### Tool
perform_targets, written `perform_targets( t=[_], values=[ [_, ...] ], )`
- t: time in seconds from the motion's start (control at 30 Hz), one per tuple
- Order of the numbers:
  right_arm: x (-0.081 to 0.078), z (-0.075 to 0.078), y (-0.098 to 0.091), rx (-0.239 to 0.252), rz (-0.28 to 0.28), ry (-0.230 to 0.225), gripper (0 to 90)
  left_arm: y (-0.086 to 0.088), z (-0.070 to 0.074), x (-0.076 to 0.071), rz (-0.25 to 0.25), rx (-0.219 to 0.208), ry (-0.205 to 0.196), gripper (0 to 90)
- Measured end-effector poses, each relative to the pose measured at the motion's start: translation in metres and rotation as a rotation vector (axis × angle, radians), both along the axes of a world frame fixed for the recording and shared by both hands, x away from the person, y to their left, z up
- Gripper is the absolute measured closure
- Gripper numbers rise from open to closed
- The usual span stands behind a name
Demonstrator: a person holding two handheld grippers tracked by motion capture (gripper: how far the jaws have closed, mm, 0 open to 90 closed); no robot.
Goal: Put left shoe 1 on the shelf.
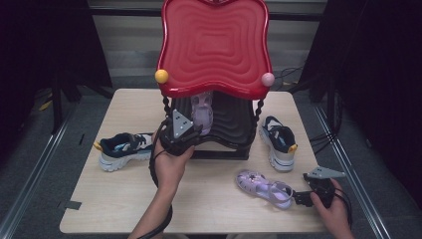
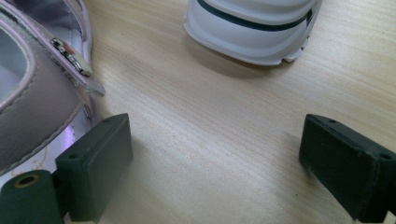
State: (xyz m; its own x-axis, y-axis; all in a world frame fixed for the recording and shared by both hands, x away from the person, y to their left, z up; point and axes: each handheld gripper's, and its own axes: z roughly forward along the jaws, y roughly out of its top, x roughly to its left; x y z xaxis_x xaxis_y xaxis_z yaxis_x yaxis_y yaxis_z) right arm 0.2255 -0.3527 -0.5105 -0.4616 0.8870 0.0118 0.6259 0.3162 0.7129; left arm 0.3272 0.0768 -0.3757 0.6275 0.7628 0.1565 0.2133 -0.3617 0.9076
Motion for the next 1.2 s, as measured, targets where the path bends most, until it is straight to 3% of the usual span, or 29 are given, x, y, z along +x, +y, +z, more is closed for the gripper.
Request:
perform_targets(
  t=[0.6,1.2],
  values=[
    [0.0,0.0,0.0,0.0,0.0,0.0,8.6,0.016,-0.005,-0.009,-0.09,-0.019,0.077,57.0],
    [0.0,0.0,0.0,0.0,0.0,0.0,8.7,0.031,-0.023,-0.014,-0.146,0.028,0.133,54.4]
  ],
)
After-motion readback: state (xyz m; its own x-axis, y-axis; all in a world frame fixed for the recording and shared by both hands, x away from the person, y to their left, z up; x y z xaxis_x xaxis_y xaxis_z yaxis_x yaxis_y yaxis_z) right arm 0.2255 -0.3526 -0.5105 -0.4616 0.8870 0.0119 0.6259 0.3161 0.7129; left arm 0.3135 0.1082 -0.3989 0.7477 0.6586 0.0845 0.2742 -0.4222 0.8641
